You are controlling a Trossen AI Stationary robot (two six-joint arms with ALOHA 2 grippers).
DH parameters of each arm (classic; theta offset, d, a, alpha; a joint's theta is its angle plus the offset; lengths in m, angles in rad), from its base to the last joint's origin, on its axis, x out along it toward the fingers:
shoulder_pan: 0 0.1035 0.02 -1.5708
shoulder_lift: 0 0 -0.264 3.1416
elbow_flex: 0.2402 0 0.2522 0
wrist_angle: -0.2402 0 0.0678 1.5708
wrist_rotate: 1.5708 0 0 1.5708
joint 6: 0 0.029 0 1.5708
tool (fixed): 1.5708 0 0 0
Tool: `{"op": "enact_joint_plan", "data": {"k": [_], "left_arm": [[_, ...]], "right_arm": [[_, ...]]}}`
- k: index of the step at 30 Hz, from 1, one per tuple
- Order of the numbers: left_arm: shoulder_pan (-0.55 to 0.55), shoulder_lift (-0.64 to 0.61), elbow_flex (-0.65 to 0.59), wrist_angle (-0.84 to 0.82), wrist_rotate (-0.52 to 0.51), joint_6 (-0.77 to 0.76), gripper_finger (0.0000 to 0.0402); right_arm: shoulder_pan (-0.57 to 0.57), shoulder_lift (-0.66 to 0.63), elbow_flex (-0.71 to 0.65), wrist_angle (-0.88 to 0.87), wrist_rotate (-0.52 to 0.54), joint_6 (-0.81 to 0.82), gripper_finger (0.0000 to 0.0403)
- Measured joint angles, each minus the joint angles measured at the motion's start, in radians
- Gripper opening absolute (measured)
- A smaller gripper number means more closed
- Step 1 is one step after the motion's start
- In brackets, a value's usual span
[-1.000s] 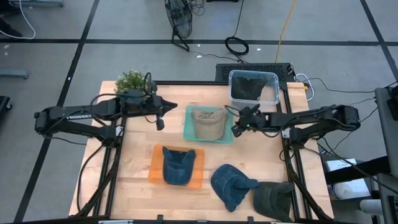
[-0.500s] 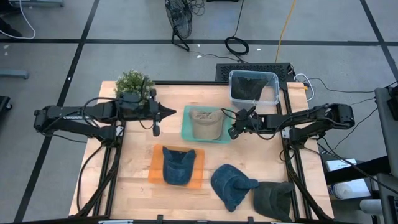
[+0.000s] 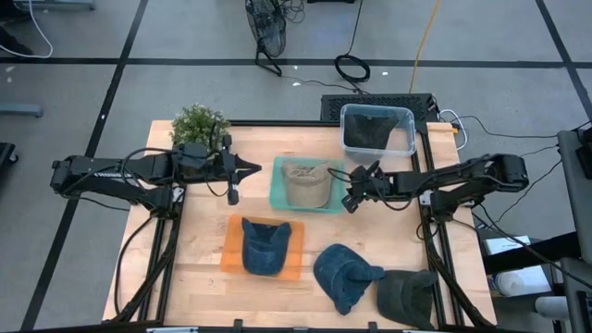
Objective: Pick & Place hat
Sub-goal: Adjust the bins on the table
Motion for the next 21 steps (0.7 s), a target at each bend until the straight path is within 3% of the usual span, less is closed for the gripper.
{"op": "enact_joint_plan", "data": {"k": [8,11,15,21], "left_arm": [[0.0,-0.01,0.0,-0.082,0.015,-0.001,0.0007],[0.0,-0.01,0.001,-0.168,0.088,-0.02,0.0026],[-0.003,0.016,0.001,-0.214,0.193,-0.019,0.0054],[-0.063,0.091,0.001,-0.202,0.28,-0.026,0.0086]], "right_arm": [[-0.008,-0.169,0.008,-0.079,0.008,-0.019,0.0094],[0.008,-0.23,0.013,0.029,0.031,-0.058,0.0079],[0.057,-0.237,0.014,0.161,-0.02,-0.18,0.0057],[0.144,-0.224,0.064,0.155,-0.022,-0.278,0.0026]]}}
